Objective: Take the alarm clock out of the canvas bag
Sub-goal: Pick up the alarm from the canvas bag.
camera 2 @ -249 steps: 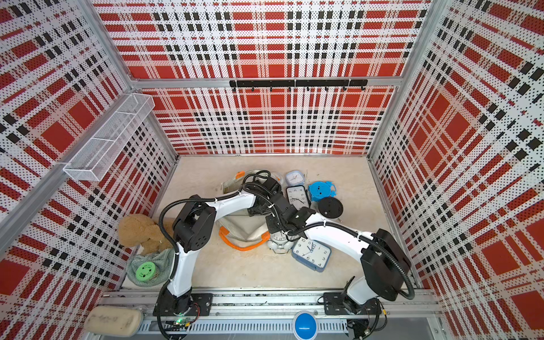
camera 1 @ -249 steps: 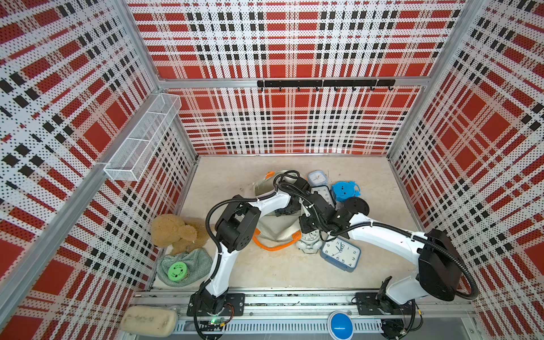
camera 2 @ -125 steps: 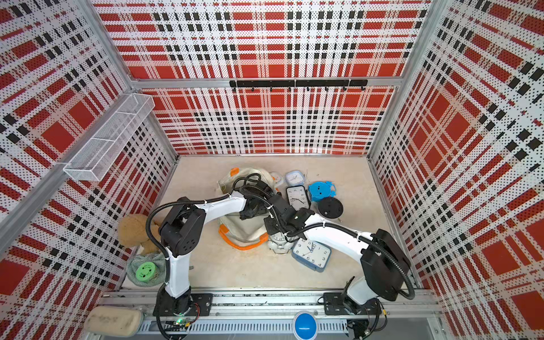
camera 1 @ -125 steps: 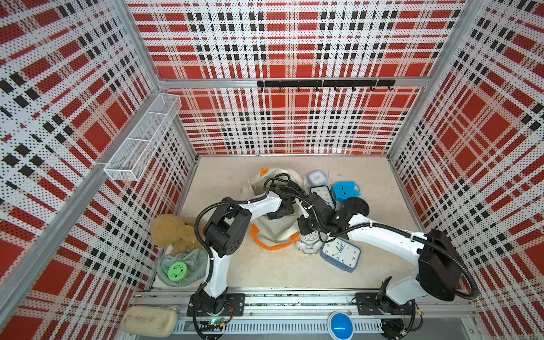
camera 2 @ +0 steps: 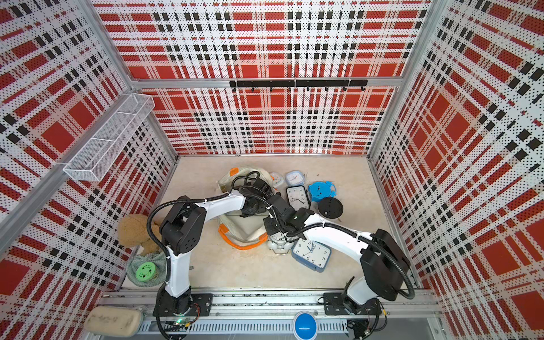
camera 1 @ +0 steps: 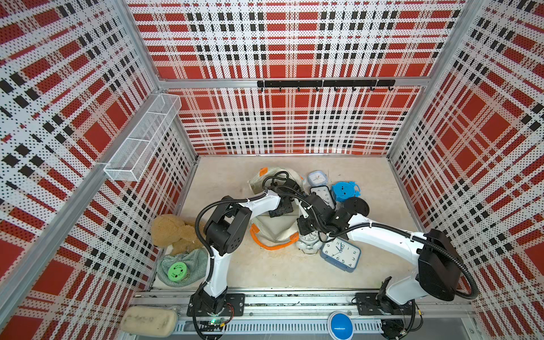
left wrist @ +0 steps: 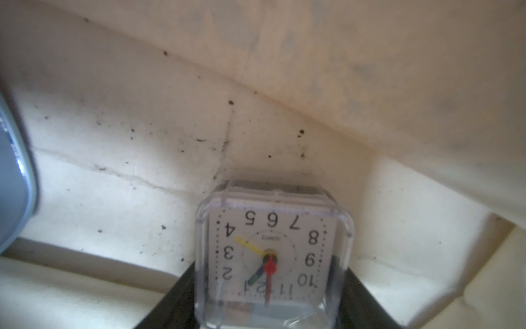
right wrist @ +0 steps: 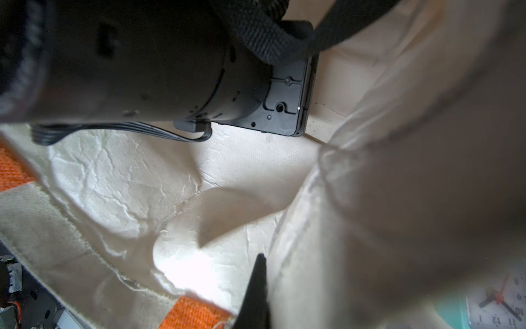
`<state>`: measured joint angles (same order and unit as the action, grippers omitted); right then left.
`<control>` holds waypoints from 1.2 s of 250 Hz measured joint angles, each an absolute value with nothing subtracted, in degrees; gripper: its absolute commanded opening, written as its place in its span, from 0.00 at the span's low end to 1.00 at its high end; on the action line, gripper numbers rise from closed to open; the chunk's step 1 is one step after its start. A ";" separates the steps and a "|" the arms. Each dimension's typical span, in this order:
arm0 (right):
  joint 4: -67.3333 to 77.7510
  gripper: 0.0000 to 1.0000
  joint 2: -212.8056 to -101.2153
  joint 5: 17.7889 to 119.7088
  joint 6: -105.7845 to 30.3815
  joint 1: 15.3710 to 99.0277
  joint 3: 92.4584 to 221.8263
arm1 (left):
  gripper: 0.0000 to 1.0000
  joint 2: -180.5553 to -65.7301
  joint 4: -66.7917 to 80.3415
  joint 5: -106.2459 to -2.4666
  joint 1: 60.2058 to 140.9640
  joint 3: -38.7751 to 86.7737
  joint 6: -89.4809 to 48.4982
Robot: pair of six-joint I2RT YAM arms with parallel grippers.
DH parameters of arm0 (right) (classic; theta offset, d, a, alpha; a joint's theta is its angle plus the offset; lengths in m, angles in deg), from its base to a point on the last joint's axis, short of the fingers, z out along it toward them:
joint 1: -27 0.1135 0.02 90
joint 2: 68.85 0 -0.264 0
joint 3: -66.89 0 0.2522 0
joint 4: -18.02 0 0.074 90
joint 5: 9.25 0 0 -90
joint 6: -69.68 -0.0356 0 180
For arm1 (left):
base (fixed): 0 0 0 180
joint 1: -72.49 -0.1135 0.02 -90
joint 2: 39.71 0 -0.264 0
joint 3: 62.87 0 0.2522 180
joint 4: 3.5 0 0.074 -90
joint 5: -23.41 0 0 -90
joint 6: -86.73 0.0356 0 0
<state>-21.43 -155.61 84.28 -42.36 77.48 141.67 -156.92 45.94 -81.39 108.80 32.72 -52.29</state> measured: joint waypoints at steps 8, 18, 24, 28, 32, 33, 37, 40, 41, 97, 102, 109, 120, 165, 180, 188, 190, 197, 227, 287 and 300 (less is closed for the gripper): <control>-21.43 0.00 -155.65 84.26 -42.34 77.48 141.69 | 0.52 -156.92 45.76 -81.33 108.74 32.72 -52.22; -21.41 0.00 -155.74 84.28 -42.34 77.52 141.73 | 0.52 -156.88 45.61 -81.24 108.52 32.72 -52.05; -21.39 0.00 -155.80 84.28 -42.32 77.52 141.73 | 0.52 -156.81 45.54 -81.17 108.50 32.69 -51.96; -21.39 0.00 -155.83 84.28 -42.32 77.56 141.73 | 0.52 -156.75 45.54 -81.15 108.50 32.69 -51.83; -21.39 0.00 -155.85 84.28 -42.32 77.56 141.73 | 0.52 -156.70 45.52 -81.15 108.45 32.69 -51.76; -21.39 0.00 -155.85 84.28 -42.32 77.56 141.73 | 0.52 -156.68 45.52 -81.13 108.45 32.69 -51.74; -21.39 0.00 -155.85 84.30 -42.32 77.56 141.73 | 0.52 -156.57 45.52 -81.13 108.45 32.69 -51.56; -21.39 0.00 -155.85 84.30 -42.32 77.56 141.73 | 0.52 -156.51 45.50 -81.13 108.43 32.69 -51.48; -21.39 0.00 -155.85 84.30 -42.32 77.56 141.73 | 0.51 -156.48 45.50 -81.13 108.43 32.69 -51.43; -25.98 0.38 -155.89 85.37 -41.42 77.85 146.41 | 0.51 -151.83 45.35 -81.15 108.23 31.89 -49.25; -26.44 0.39 -155.89 85.46 -41.38 77.91 147.17 | 0.51 -151.09 45.41 -81.15 108.19 31.67 -49.14; -26.99 0.41 -155.89 85.65 -40.74 77.96 148.51 | 0.51 -149.99 45.41 -81.15 108.17 31.32 -48.96; -27.49 0.47 -155.89 85.83 -40.52 78.04 150.52 | 0.51 -148.03 45.39 -81.17 108.10 30.71 -48.57; -28.71 0.55 -156.13 85.41 -39.08 77.08 158.47 | 0.49 -140.00 46.00 -81.00 107.27 29.07 -46.06; -29.04 0.57 -156.22 85.02 -38.93 76.73 160.48 | 0.49 -137.40 46.53 -81.09 107.12 29.04 -44.90; -29.41 0.58 -156.22 84.85 -38.84 76.54 161.60 | 0.49 -135.83 46.94 -81.17 106.99 29.04 -44.35; -29.48 0.58 -156.22 84.85 -38.80 76.45 161.95 | 0.49 -135.57 47.03 -81.15 106.97 29.04 -44.13; -29.78 0.58 -156.22 84.80 -38.73 76.38 162.91 | 0.49 -134.15 47.40 -81.24 106.94 29.04 -43.63; -31.86 0.60 -156.18 84.89 -38.29 76.08 167.96 | 0.48 -127.33 50.00 -81.24 106.90 29.44 -41.09; -33.63 0.61 -151.48 85.04 -39.06 73.63 171.85 | 0.46 -113.56 59.23 -80.93 108.19 34.62 -35.46; -34.00 0.61 -149.84 85.11 -40.09 71.86 171.85 | 0.46 -110.76 61.46 -80.85 109.72 35.23 -34.41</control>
<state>-34.00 -149.84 85.11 -40.09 71.86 171.85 -110.76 61.46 -80.85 109.72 35.23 -34.41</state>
